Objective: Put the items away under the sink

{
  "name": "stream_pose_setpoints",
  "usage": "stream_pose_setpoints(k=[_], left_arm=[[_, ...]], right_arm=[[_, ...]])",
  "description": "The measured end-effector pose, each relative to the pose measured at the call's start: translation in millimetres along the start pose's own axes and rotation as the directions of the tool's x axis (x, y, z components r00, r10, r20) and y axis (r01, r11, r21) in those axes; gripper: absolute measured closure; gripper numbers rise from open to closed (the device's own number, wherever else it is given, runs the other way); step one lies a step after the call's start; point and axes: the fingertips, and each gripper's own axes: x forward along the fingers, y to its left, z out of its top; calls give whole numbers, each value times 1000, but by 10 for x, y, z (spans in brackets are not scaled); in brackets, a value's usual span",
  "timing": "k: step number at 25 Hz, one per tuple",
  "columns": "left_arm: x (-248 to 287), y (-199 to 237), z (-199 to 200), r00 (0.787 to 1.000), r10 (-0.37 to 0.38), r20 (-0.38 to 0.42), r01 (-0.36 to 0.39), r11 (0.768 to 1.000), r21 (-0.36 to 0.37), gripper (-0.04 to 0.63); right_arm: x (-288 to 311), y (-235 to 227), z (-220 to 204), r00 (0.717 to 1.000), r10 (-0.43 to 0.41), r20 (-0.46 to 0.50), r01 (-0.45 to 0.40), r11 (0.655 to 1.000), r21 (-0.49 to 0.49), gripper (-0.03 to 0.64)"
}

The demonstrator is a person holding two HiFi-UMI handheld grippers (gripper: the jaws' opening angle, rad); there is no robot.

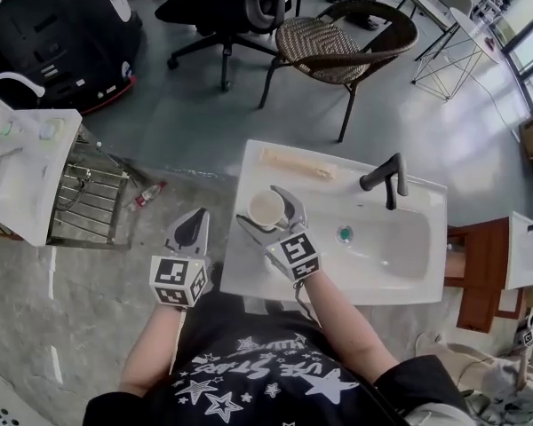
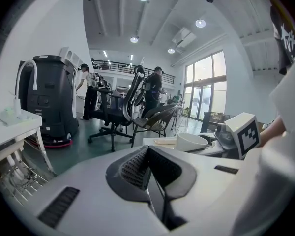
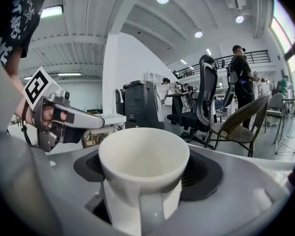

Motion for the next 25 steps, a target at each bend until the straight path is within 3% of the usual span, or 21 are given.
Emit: stream_pose_setpoints(k=[8, 18, 25], left_arm=[[-169, -555, 56, 1000, 10, 25, -11, 999, 35, 586], [-593, -1403, -232, 992, 118, 55, -118, 993, 5, 586], [-899, -1591, -401, 981, 183, 57, -183, 983, -1, 586]], right_arm=[[-714, 18, 78, 996, 79, 47, -82, 994, 74, 215], [-1617, -28, -152, 987, 134, 88, -142, 984, 103, 215], [-1868, 70, -159, 980, 168, 105, -175, 982, 67, 215]])
